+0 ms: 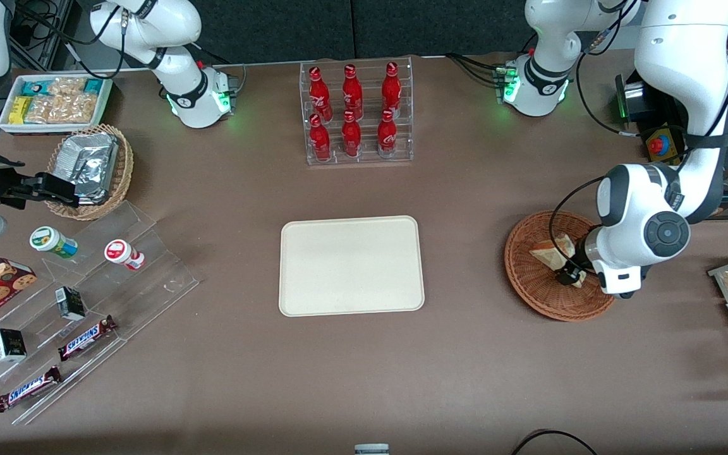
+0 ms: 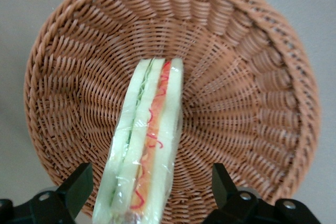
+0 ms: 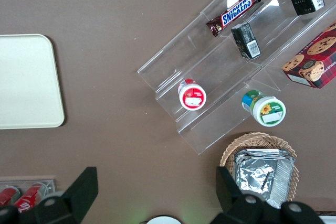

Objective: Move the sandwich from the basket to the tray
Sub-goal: 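Lower the open left gripper and close it on the sandwich, then lift the sandwich and carry it over the cream tray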

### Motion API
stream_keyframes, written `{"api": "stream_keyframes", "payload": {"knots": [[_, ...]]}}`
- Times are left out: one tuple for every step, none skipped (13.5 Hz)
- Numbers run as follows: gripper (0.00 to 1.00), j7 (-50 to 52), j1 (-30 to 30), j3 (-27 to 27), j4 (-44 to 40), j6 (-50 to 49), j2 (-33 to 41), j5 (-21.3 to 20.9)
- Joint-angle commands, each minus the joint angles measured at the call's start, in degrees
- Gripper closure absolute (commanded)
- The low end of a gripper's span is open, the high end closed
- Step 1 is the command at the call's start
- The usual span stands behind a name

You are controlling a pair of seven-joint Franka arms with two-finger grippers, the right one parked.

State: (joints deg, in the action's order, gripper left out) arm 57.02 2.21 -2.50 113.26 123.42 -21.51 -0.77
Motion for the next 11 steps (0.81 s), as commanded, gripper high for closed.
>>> {"api": "stream_keyframes", "payload": {"knots": [[0.00,0.2,0.1,0.0,3.8,3.5,0.3,-0.1],[0.00,0.2,0.1,0.0,4.6,4.3,0.2,-0.3],[0.08,0.2,0.1,0.0,4.7,4.8,0.2,-0.4],[0.52,0.5,0.2,0.0,4.5,4.9,0.2,-0.4],[0.76,0.7,0.3,0.0,4.3,4.4,0.4,-0.4],[0.89,1.0,0.3,0.0,3.7,4.0,0.9,-0.4],[0.91,1.0,0.3,0.0,2.3,1.9,1.2,-0.4],[0.91,1.1,0.6,0.0,0.1,-1.7,1.8,-0.3],[0.91,1.1,0.8,-0.2,-3.0,-5.8,2.2,-0.2],[0.91,1.2,0.8,-1.4,-6.5,-10.6,2.7,0.1],[0.91,1.3,0.8,-3.4,-10.6,-15.6,2.7,0.4]]}}
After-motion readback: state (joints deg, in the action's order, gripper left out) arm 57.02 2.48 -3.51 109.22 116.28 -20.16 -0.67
